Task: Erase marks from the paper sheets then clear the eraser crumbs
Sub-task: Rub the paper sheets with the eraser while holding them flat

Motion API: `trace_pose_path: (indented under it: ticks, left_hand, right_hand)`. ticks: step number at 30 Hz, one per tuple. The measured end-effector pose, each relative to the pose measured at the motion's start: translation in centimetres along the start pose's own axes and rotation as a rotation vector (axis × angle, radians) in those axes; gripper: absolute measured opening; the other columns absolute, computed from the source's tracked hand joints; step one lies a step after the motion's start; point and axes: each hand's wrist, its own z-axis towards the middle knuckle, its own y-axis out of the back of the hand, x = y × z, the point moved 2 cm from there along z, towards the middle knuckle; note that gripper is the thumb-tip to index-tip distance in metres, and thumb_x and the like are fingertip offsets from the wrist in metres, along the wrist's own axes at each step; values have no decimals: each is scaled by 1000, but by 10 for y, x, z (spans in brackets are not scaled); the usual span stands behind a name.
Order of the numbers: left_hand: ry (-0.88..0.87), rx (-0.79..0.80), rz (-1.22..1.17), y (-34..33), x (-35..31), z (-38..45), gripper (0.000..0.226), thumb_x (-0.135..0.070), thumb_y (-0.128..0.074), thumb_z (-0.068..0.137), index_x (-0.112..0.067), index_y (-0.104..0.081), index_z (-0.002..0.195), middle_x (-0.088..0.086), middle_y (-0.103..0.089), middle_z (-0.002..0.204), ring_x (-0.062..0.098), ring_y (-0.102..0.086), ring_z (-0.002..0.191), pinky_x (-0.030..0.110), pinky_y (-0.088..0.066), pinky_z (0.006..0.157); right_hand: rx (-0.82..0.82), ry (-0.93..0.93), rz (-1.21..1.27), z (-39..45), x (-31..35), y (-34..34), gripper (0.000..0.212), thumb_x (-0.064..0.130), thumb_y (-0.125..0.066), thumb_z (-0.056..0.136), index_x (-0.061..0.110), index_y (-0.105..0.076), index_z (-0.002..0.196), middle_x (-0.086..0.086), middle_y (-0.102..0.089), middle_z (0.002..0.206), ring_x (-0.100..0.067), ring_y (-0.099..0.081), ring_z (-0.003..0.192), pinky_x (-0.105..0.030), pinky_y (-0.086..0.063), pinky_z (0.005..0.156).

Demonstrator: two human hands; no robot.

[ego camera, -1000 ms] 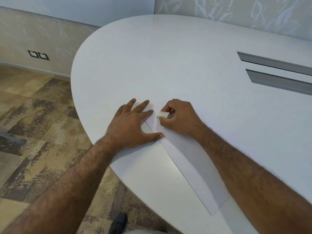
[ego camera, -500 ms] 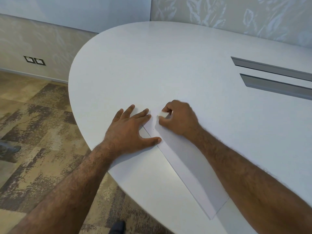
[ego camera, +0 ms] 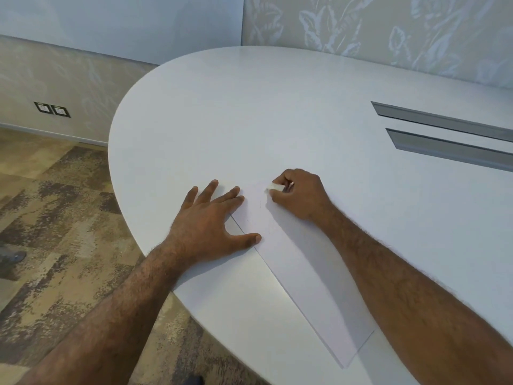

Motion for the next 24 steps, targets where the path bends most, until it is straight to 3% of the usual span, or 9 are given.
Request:
trace_pose_path:
  ticks: [2,7,11,15,20,24]
  left_hand:
    - [-26,-26,74,1,-3,1,99,-88,-29,72,-31,-29,153,-18,-15,163,9,4,152,41,7,123]
    - [-57,11,118,-14,-26,12,112,-91,-3,72,-20,2,159,-6,8,166,7,7,151,38,7,123]
    - [-45,17,141,-22,-29,19,123,-98,-7,67,-16,3,158,-3,10,166,9,11,151,37,5,124]
    - [-59,-15,124,-24,-29,18,125,-99,-9,66,-15,2,158,-2,10,166,9,11,151,33,5,123]
    - [-28,-17,134,-22,-28,18,128,-100,-11,65,-13,7,157,1,16,165,11,15,151,33,6,123]
    - [-26,-10,129,-23,-29,17,128,-99,-10,66,-12,6,157,2,15,165,11,15,151,32,8,122]
  right_hand:
    - [10,-2,13,-1,-5,-1,16,38,-71,78,28,-66,89,11,-64,92,-5,-56,83,-3,-34,66]
    - [-17,27,34,-4,-9,0,18,37,-70,79,28,-66,94,13,-59,92,-7,-56,84,-8,-34,67]
    - [13,62,41,-5,-3,1,20,34,-72,79,26,-67,96,11,-61,95,-5,-57,84,-16,-40,74]
    - [169,193,47,-14,8,4,17,29,-76,74,30,-67,89,10,-63,92,6,-54,68,-5,-38,65]
    - [80,207,-17,-13,19,2,18,28,-74,77,21,-70,94,7,-62,93,-1,-53,71,-13,-42,71]
    - [199,238,-24,-12,14,2,22,31,-76,73,24,-72,93,10,-64,90,2,-53,68,-5,-38,65]
